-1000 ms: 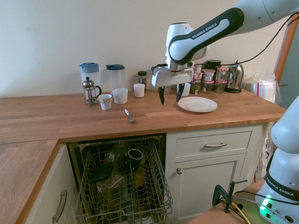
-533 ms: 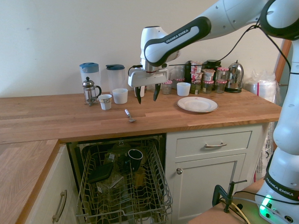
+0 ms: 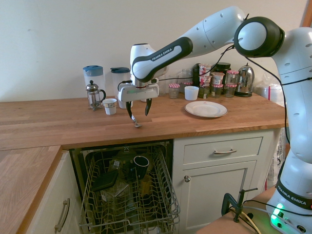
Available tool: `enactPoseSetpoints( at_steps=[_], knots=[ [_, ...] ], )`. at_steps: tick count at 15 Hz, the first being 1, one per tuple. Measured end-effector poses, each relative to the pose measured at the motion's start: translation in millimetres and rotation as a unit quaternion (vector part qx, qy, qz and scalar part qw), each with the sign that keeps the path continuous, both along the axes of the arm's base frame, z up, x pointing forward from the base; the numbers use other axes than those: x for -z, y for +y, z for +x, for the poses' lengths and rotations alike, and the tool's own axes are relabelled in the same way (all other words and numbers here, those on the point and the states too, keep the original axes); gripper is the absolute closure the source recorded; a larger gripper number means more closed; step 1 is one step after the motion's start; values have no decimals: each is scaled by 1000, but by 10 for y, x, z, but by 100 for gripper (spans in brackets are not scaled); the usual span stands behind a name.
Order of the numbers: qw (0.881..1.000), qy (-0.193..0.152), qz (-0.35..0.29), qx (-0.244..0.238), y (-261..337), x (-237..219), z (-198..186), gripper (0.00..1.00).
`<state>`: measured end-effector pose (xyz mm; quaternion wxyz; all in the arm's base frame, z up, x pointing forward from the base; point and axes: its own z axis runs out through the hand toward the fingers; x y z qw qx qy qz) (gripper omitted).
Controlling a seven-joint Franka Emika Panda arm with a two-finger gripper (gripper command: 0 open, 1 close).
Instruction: Put the spoon in the dishwasher
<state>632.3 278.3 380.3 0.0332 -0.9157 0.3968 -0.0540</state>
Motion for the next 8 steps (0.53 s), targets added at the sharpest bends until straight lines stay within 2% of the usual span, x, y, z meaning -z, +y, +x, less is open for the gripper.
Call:
enactPoseSetpoints(
  at_steps=[7,8],
  knots=[
    [1000,8,-6,24,75,432,300,0],
    [1000,7,-5,26,81,431,309,100]
  ],
)
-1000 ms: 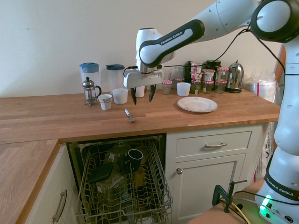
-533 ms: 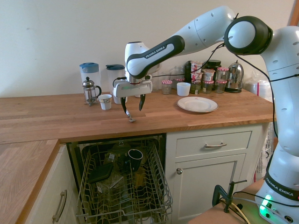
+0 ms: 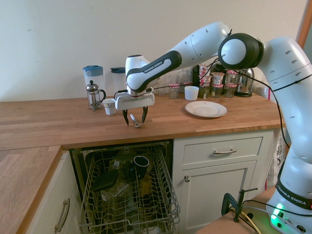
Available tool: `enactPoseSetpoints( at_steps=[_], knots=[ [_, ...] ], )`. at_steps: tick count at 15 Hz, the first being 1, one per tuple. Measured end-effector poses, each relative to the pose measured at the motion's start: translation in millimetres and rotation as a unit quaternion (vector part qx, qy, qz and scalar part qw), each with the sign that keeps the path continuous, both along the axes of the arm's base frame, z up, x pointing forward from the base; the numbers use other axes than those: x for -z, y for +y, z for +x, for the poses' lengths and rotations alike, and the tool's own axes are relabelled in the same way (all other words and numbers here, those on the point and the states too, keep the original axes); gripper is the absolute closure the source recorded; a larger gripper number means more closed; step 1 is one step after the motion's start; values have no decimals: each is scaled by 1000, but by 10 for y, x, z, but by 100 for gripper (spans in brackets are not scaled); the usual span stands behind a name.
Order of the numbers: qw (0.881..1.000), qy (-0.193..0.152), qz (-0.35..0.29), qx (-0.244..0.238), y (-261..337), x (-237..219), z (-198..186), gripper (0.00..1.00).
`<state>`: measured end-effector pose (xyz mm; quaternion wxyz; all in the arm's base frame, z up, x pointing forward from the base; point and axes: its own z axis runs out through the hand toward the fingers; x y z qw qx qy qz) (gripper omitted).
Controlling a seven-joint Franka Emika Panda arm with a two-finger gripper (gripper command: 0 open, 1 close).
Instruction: Put the spoon in the dishwasher
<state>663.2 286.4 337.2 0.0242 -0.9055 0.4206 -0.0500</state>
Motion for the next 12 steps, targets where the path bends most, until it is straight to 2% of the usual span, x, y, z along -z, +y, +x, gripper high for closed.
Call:
enactPoseSetpoints(
  at_steps=[12],
  knots=[
    [1000,4,3,11,-80,7,30,100]
  ],
)
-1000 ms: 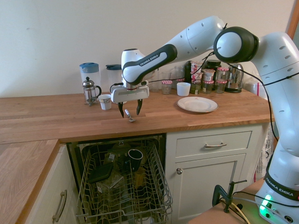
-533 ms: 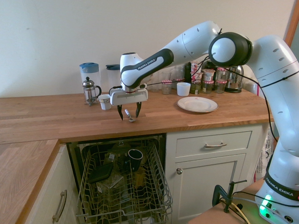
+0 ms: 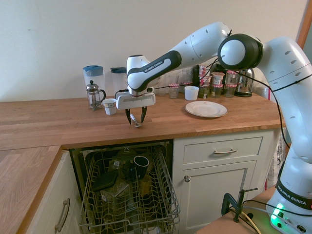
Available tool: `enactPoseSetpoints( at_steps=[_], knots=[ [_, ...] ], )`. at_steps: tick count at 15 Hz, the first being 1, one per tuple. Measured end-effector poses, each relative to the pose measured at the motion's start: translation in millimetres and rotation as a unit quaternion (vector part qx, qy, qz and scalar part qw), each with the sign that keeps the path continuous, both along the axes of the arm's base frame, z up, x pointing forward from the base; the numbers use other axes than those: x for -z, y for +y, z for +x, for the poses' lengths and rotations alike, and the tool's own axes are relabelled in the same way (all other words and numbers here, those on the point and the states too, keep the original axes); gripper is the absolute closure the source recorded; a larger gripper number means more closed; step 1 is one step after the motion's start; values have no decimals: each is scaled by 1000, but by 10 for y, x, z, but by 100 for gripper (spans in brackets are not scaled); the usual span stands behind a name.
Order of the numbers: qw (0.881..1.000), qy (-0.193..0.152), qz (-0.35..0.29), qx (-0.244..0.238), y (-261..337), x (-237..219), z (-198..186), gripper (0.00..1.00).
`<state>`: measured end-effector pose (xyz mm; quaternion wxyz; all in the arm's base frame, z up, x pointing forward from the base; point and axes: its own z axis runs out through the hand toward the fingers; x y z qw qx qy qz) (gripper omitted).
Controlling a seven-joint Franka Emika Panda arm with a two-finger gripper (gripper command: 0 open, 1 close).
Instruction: Put the spoon in the dishwasher
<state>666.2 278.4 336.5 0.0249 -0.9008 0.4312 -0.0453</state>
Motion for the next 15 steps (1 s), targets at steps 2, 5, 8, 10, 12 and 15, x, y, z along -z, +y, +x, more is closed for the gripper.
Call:
enactPoseSetpoints(
  at_steps=[2,5,8,10,12,15],
  knots=[
    [1000,1,0,1,-18,2,5,100],
    [1000,4,0,0,-49,6,12,100],
    [1000,9,5,-1,-82,9,20,100],
    [1000,13,10,-2,-114,10,31,100],
    [1000,16,19,-4,-140,0,40,100],
    [999,21,25,-4,-251,-20,22,100]
  ],
)
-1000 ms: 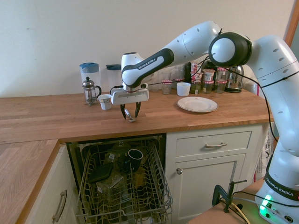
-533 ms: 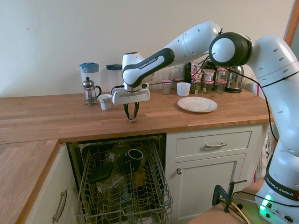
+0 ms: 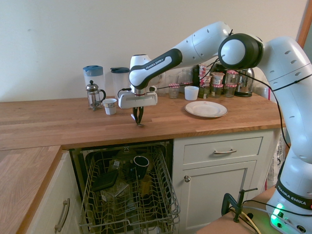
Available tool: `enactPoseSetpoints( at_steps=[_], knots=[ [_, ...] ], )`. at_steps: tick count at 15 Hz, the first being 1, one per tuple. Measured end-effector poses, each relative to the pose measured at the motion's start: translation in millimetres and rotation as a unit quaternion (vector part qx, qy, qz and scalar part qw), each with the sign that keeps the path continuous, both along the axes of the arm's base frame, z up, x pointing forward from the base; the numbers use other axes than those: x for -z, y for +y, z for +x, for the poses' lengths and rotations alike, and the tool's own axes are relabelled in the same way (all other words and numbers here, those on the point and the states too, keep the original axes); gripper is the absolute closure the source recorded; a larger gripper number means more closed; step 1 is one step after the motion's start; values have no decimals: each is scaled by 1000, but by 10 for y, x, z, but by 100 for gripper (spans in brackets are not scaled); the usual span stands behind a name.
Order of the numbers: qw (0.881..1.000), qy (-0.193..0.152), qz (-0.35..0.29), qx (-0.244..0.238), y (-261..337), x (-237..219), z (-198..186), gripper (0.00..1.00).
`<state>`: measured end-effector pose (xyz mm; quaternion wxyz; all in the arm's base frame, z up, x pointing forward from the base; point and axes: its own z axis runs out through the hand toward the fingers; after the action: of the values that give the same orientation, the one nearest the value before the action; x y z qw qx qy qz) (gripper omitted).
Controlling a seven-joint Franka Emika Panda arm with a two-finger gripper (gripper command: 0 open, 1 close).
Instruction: Put the spoon in the dishwasher
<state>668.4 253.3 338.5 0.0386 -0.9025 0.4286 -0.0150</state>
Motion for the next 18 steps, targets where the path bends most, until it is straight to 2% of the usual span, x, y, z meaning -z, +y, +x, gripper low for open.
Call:
enactPoseSetpoints(
  at_steps=[4,8,11,18],
  knots=[
    [1000,-6,2,0,-326,-321,-202,100],
    [1000,-22,-1,-9,-434,-772,-689,100],
    [999,-23,-2,-23,-318,-889,-1082,100],
    [999,-44,21,18,275,-1050,-2250,100]
  ],
)
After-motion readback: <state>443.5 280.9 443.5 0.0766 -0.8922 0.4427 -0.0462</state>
